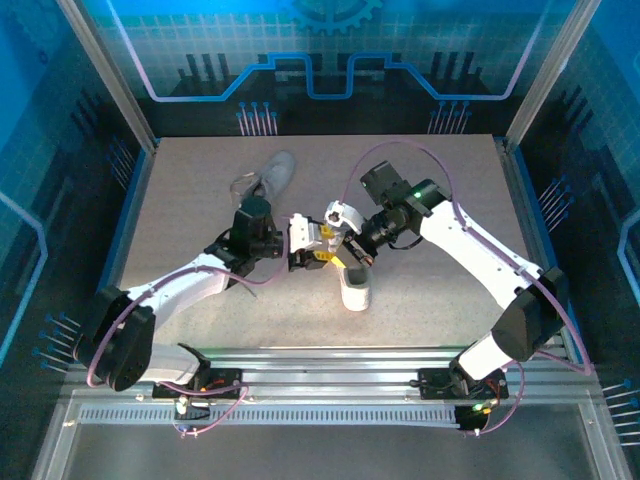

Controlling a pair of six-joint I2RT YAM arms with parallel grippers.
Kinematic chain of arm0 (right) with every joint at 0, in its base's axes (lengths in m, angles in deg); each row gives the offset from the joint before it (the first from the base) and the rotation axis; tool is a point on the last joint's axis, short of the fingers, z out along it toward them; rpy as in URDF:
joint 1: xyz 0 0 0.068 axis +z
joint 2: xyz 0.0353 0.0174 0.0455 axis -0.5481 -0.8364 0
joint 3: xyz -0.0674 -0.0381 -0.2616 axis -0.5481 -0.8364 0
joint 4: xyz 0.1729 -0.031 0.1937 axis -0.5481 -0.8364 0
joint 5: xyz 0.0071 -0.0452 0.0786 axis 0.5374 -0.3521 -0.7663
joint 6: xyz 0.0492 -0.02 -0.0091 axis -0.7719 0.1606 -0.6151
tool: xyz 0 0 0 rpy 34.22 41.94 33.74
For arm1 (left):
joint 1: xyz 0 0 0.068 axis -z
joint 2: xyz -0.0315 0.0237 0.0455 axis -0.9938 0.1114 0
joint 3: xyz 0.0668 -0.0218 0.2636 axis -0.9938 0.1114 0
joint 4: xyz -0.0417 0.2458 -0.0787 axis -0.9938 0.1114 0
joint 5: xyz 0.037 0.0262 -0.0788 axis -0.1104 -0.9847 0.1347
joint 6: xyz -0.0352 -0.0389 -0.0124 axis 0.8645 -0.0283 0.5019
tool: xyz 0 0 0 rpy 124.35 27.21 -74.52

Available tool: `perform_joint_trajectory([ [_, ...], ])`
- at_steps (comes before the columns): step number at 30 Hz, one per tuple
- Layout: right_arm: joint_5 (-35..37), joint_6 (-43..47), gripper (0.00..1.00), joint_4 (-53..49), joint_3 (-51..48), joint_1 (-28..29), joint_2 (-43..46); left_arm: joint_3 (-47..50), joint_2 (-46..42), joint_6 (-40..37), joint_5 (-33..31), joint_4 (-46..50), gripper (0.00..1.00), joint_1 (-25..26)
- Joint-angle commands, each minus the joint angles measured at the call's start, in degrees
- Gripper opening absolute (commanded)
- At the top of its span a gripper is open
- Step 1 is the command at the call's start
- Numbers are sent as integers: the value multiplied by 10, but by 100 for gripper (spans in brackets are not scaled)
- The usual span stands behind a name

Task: Tie the shoes

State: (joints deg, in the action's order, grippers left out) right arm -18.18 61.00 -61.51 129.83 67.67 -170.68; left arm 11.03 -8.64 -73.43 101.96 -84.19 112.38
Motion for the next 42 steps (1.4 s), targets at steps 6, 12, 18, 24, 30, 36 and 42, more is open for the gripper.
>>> perform_joint_trajectory([
  [6,-9,11,0,-32,21,-11,-16,-28,-9,-9,23,-18,32,18],
  [12,5,-7,12,-12,18,-25,-15,-27,-27,-15,-13,39,0,22],
  [18,0,-40,26,41,-9,-37,7,-15,-38,9,-62,102,0,21],
  [24,40,-70,52,85,-43,-43,33,-21,-30,95,-109,154,0,-6],
  [30,176,-116,47,129,-82,-39,52,-43,26,230,-121,215,0,-45],
  [36,274,-101,45,109,-62,-3,14,-39,78,330,-129,211,0,-58],
  [42,318,-80,46,92,-22,17,-46,-31,105,372,-123,193,0,-62],
])
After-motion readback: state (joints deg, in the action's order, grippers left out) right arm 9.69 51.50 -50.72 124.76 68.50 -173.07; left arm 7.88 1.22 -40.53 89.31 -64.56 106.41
